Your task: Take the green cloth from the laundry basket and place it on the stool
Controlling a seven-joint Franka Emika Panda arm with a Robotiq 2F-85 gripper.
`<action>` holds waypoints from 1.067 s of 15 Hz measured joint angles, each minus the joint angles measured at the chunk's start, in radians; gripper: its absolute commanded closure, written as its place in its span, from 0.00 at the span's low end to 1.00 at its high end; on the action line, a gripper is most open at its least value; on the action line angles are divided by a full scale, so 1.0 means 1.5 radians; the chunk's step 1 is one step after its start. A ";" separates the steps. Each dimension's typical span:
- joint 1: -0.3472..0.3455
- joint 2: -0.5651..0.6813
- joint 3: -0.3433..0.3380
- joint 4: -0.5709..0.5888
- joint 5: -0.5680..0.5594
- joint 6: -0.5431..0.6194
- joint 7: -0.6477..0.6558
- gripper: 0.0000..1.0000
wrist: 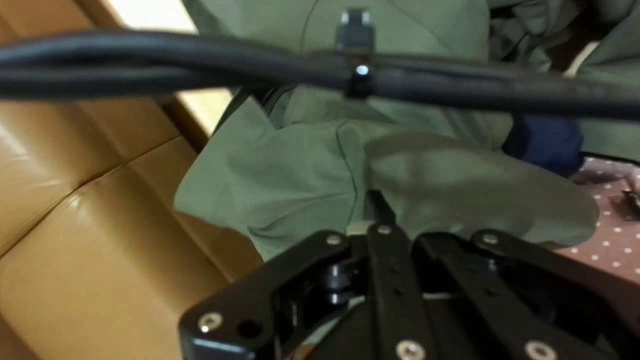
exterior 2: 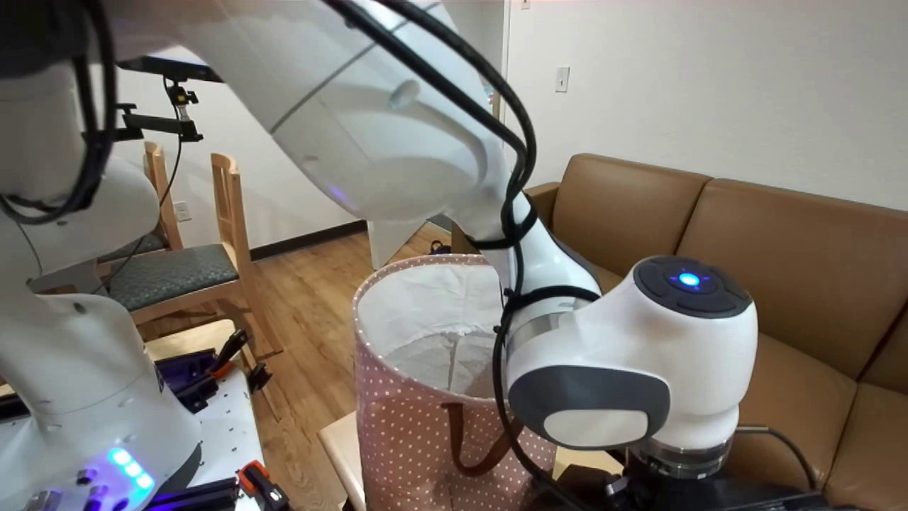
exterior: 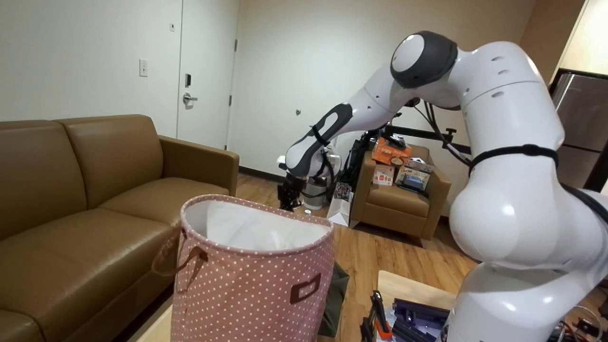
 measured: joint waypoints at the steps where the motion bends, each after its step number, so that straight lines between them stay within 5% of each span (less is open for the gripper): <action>1: 0.044 0.008 -0.045 0.012 0.000 -0.030 0.013 0.74; 4: 0.147 0.031 -0.142 0.040 0.001 -0.131 0.044 0.60; 7: 0.197 0.042 -0.176 0.062 0.009 -0.218 0.044 0.39; 13: 0.211 0.017 -0.174 0.083 0.088 -0.248 0.026 0.02; 16: 0.215 -0.041 -0.171 0.077 0.100 -0.248 0.006 0.00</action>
